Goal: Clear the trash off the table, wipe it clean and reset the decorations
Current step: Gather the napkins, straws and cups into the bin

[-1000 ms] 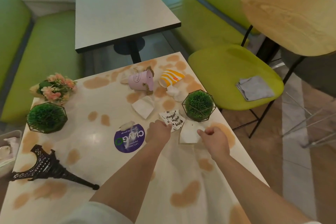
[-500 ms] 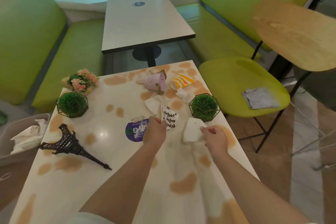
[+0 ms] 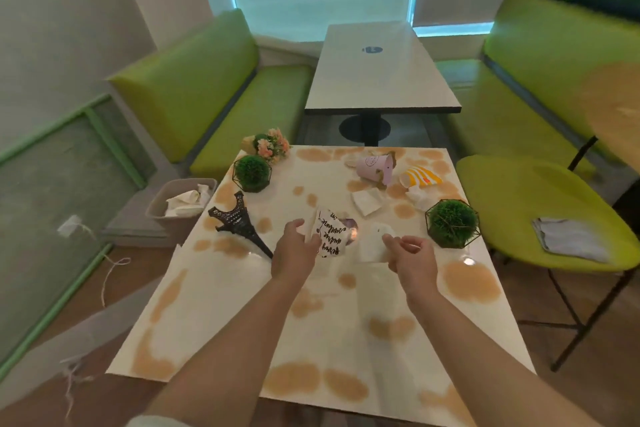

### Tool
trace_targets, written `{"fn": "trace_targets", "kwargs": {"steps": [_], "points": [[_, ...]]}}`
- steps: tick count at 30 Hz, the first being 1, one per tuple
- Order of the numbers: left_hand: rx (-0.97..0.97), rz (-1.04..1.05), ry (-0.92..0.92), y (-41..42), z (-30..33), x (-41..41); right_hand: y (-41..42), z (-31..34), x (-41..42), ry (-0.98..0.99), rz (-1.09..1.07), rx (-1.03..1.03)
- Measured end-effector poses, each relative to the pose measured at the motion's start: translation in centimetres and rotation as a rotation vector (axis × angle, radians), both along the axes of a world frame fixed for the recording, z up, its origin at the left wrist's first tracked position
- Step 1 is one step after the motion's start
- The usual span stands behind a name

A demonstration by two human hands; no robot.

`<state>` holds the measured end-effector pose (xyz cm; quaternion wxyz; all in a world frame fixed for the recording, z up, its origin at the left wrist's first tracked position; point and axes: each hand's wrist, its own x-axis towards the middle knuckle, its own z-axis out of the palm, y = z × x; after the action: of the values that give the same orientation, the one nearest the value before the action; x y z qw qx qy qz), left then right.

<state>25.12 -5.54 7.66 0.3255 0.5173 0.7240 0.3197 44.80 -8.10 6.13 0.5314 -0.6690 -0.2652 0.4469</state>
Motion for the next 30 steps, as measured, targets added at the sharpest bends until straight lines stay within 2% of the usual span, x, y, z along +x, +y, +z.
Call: {"fn": "trace_targets", "kwargs": {"steps": [7,15,19,30], "points": [[0.036,0.113,-0.04,-3.7,2.5,-6.9,-1.4,2.3,-6.6,0.104,0.195,0.058],[0.121,0.257,-0.082,-4.4,4.6,-15.1,-0.1,4.1,-15.3,0.125,0.369,0.099],[0.16,0.296,-0.103,-4.1,5.2,-20.2,0.8,4.2,-21.2,0.154,0.391,0.085],[0.143,0.354,-0.101,-0.6,4.1,-36.1,5.4,3.0,-36.5,0.073,0.403,0.066]]}}
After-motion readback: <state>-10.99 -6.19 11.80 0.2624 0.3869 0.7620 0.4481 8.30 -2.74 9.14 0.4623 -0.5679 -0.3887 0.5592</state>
